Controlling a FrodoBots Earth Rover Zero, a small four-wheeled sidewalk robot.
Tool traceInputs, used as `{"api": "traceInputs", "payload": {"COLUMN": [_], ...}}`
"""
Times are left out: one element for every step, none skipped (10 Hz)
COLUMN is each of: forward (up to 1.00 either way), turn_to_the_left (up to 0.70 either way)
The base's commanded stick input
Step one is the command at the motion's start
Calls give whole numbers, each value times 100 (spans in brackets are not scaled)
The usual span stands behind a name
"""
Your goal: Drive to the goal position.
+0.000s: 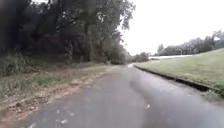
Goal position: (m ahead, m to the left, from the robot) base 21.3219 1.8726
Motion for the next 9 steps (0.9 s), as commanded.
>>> {"api": "traceInputs", "payload": {"forward": [70,70,70,70,70,70,70,70,70], "turn_to_the_left": [0,0,-1,-1,-3,-5,-19,-20,-22]}}
